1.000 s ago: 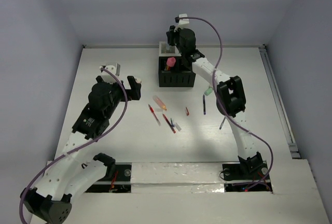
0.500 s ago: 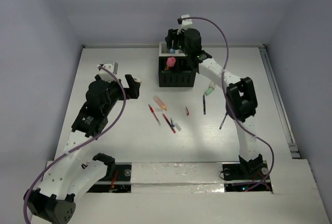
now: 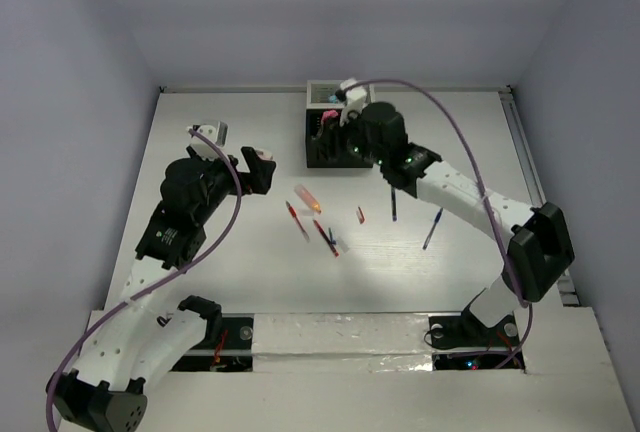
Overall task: Sort the stationery into containers
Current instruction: Pick up the pen from the center of the board.
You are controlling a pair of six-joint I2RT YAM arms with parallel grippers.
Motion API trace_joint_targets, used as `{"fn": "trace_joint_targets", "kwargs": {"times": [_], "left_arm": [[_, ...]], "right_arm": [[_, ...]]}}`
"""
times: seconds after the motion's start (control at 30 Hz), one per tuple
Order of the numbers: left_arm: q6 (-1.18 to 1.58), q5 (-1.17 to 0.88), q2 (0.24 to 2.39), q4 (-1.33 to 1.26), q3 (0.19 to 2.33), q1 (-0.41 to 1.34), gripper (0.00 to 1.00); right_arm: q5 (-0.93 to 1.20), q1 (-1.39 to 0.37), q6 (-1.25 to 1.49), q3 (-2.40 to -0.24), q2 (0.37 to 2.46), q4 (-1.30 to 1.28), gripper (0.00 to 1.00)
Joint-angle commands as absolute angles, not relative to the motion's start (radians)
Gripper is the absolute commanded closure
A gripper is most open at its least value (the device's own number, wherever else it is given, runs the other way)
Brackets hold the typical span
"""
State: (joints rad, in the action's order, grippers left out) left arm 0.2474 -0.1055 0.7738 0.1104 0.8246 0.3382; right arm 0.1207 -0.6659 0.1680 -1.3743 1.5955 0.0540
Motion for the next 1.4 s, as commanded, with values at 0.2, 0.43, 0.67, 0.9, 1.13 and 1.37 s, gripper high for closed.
{"fn": "trace_joint_targets", "kwargs": {"times": [0.2, 0.43, 0.67, 0.9, 1.13, 1.37], "left_arm": [[0.265, -0.192, 0.744, 0.054, 0.810, 0.331, 0.01], [0.267, -0.213, 0.741, 0.052, 0.805, 0.331, 0.01], [0.268, -0.227, 0.739, 0.049, 0.805, 0.331, 0.01], [0.268, -0.230, 0.739, 0.049, 0.805, 0.331, 0.01], [0.268, -0.233, 0.735, 0.049, 0.804, 0.331, 0.01], [0.268, -0.232, 0.738, 0.049, 0.804, 0.331, 0.01]], "right_arm": [[0.109, -0.772, 0.132, -1.166, 1.638, -0.138, 0.41], [0.082, -0.790, 0.138, -1.233, 1.787, -0.146, 0.40], [0.018, -0.801, 0.144, -1.327, 1.902, -0.164, 0.43], [0.029, -0.819, 0.138, -1.374, 1.979, -0.163, 0.44], [0.009, -0.819, 0.130, -1.399, 2.028, -0.166, 0.45], [-0.057, -0.819, 0.110, -1.425, 2.059, -0.173, 0.61]]}}
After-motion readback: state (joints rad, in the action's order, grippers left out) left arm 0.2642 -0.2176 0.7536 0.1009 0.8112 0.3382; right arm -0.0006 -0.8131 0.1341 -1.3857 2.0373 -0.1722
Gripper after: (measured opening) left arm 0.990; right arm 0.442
